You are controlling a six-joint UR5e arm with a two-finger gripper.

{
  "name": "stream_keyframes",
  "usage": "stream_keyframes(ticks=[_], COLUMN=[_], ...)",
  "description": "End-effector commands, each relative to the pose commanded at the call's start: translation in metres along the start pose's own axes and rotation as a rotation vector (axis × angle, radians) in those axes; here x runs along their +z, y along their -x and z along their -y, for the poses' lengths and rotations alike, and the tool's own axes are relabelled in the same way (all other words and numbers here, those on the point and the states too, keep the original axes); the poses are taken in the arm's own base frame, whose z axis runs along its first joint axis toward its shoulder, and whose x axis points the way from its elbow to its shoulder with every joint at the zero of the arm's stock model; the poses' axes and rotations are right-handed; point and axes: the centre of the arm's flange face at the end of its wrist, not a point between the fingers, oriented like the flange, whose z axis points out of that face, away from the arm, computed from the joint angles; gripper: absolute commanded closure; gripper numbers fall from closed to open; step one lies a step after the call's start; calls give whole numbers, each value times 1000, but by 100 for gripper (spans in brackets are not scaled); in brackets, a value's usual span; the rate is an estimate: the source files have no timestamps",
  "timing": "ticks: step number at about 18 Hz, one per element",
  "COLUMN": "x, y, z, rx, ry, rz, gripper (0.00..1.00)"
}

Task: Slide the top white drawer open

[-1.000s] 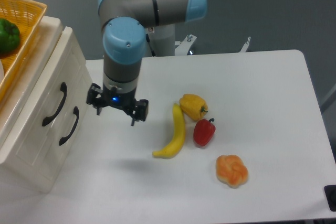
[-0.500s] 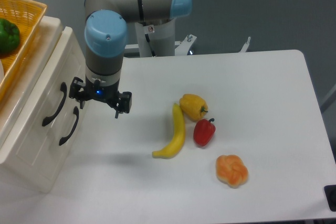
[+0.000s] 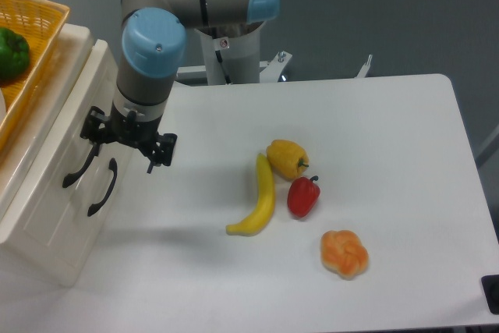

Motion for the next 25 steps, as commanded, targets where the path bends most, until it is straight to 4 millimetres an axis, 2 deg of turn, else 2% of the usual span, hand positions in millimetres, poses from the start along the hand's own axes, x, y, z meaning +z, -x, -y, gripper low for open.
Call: stream_keyframes(ticks=[10,25], x=[22,38], y=[-11,-6], z=[0,1], rx=[14,6], ry=[49,76], rz=[-8,-16], gripper=[0,0])
